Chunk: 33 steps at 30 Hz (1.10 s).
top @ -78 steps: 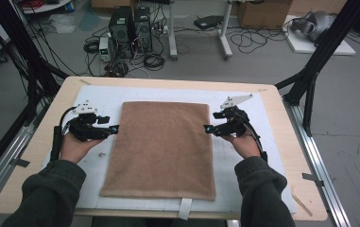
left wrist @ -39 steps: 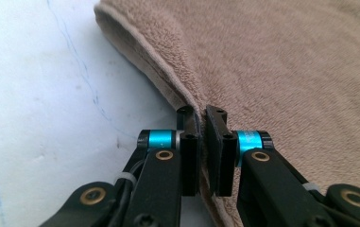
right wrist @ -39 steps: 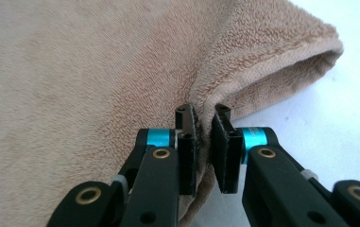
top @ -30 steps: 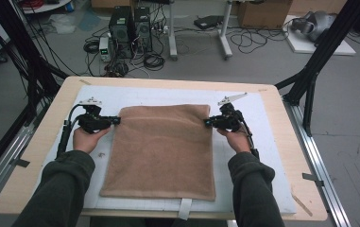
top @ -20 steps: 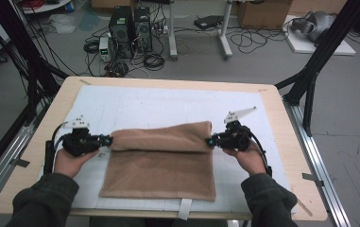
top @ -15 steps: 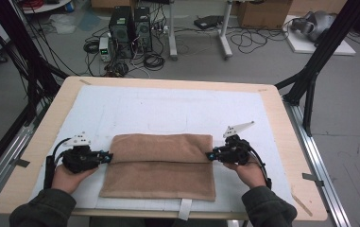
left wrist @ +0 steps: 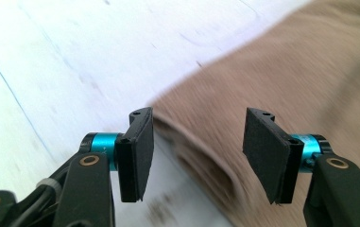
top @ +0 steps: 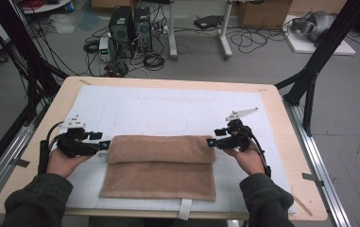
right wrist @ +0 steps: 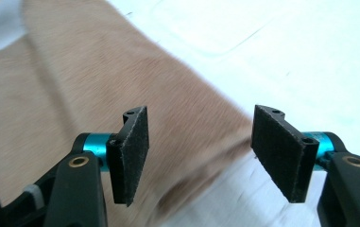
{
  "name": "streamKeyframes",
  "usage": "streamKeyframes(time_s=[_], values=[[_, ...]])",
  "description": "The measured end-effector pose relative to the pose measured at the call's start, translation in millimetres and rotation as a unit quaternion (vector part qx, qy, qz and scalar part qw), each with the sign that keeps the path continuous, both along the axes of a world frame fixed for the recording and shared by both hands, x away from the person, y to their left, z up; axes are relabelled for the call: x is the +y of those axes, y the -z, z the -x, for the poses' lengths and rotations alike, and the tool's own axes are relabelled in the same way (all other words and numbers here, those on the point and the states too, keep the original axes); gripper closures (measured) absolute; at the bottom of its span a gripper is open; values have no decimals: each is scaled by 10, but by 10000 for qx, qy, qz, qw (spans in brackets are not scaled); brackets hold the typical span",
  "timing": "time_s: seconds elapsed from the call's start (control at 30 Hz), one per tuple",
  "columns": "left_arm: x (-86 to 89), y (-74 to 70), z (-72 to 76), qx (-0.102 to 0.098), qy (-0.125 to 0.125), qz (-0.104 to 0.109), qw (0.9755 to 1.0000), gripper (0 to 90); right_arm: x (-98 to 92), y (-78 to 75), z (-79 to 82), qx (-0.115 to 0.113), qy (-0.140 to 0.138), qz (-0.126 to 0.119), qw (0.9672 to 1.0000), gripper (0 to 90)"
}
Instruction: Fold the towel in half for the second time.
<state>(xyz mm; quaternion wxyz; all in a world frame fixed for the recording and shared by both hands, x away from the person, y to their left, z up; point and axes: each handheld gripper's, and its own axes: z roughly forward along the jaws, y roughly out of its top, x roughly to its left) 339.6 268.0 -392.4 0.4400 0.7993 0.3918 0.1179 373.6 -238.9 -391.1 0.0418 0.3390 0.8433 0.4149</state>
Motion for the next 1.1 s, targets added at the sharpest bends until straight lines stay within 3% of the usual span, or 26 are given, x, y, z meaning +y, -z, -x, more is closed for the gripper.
streamKeyframes(time_s=[0.07,0.17,0.3,0.37,0.43,0.5,0.57,0.7,0.77,0.93,1.0,1.1], values=[[-68,33,-141,42,-82,-146,9999,440,80,26,-117,31,-24,80,10000,362],[-135,172,-317,261,-191,-122,9994,441,159,135,-268,204,-11,180,9996,347],[-201,408,-475,854,-159,-215,9960,435,199,342,-376,756,-81,202,9969,347],[-212,441,-487,905,-72,-66,9958,474,201,401,-372,963,-211,66,9951,466],[-233,430,-473,824,61,-91,9965,667,181,417,-346,1020,-491,-226,9933,689],[-243,402,-454,725,123,-103,9972,846,181,368,-321,840,-608,-177,9944,781],[-219,367,-452,618,17,-55,9981,862,178,311,-314,663,-591,-143,9959,802],[-106,220,-461,283,-368,440,9980,868,188,122,-322,253,-431,-165,9986,816],[-83,85,-488,89,-469,505,9976,868,195,-21,-342,-16,-339,-199,9992,816],[-40,-350,-487,-485,-576,802,9939,866,208,-430,-355,-670,-239,-333,9969,807],[4,-454,-393,-662,-515,897,9924,866,192,-542,-295,-838,-284,-437,9951,800],[44,-496,-161,-769,-317,764,9936,864,179,-626,-119,-962,-438,-454,9934,779]])
